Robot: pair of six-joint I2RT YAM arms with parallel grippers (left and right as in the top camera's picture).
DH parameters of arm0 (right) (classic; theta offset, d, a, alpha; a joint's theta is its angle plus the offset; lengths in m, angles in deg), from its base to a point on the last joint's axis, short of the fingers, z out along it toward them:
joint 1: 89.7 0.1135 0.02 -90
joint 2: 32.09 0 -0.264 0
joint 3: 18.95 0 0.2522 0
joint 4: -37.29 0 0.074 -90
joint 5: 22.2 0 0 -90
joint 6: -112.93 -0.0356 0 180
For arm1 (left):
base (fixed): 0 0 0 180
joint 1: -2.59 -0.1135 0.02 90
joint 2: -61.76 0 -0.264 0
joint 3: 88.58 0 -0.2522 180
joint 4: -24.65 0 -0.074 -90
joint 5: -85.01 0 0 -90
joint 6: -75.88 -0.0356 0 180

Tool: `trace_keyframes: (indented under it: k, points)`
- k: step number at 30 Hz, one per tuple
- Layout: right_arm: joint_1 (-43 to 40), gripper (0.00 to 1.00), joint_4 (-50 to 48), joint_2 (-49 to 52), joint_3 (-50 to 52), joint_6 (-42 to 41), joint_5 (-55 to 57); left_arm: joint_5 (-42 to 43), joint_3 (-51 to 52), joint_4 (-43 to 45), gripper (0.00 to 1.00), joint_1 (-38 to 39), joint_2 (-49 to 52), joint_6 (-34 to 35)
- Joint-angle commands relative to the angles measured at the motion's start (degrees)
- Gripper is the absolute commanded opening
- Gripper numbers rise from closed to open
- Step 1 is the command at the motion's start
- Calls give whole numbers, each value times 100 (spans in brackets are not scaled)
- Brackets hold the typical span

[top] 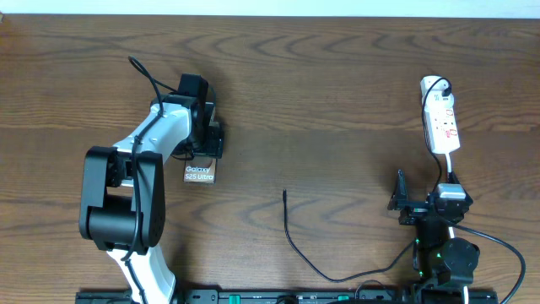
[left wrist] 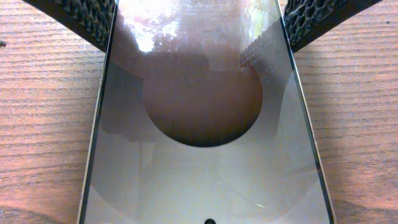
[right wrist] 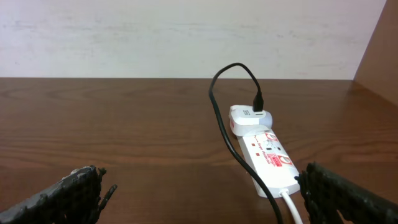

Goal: Plug charger to phone and switch on socket

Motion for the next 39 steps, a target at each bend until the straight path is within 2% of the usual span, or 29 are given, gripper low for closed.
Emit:
trace_keyframes:
  k: [1,14,18,19,39]
  points:
    - [52,99,24,-28,9,7,22,431,315,-66,57,4,369,94]
    - [52,99,24,-28,9,7,22,431,350,-66,29,4,369,94]
    - [52,99,24,-28,9,7,22,431,350,-61,9,4,369,94]
    - [52,99,24,-28,9,7,22,431,350,-61,7,4,369,94]
    - [52,99,24,-28,9,7,22,588,146,-157,8,4,33,116]
